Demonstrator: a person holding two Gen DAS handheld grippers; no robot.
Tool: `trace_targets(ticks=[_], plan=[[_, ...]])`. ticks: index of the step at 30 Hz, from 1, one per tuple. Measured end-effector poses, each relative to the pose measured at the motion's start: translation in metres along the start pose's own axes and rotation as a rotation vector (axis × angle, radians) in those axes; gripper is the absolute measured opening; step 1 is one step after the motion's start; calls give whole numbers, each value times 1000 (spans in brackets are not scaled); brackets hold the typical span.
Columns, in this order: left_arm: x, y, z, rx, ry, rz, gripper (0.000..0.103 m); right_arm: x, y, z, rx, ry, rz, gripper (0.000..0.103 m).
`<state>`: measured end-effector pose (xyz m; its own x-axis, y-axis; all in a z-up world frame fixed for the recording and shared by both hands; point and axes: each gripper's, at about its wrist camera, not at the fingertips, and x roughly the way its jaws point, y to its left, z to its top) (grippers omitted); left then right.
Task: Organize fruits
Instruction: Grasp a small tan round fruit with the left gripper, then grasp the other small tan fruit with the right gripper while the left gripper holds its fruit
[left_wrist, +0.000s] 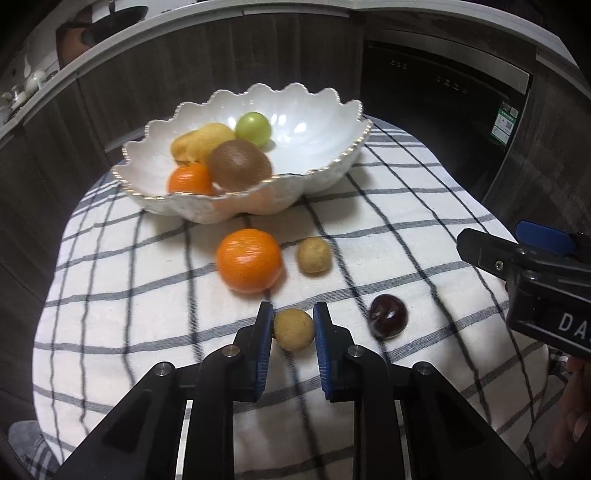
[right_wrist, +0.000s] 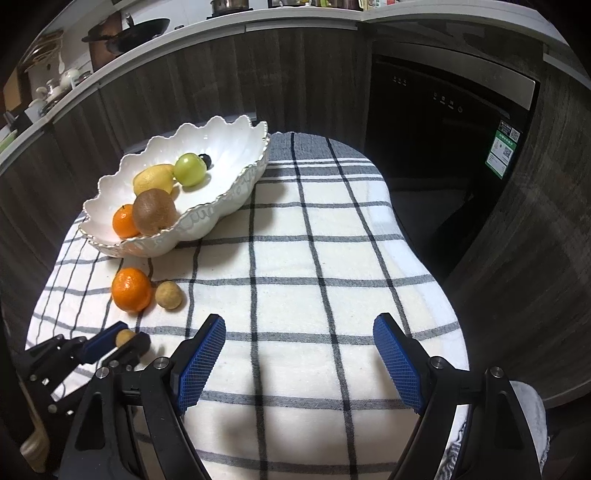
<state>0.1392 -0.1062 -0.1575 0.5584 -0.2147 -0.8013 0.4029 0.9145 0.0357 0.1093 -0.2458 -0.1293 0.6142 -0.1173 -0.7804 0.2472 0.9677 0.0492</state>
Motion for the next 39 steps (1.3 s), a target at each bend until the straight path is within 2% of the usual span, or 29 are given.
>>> trace_targets(ticks=[10,18,33,35,37,39], plan=[[-19,41,-6,-47,-25,76,23,3,39,5,-81,-9,9,83],[-22,76,-7,-114,-46,140,23,27,78,13,-158,16,31,80],[-13,94,-5,-171,-32,145,23,64,109,21,-228,94,56,60],[-12,96,-5,-176,-30,145,23,68,112,20,-232,104,67,48],[-11,98,-5,-182,-26,145,23,74,115,19,-239,121,74,41],[-10,99,-5,-187,-24,144,23,77,118,17,-243,130,76,38]])
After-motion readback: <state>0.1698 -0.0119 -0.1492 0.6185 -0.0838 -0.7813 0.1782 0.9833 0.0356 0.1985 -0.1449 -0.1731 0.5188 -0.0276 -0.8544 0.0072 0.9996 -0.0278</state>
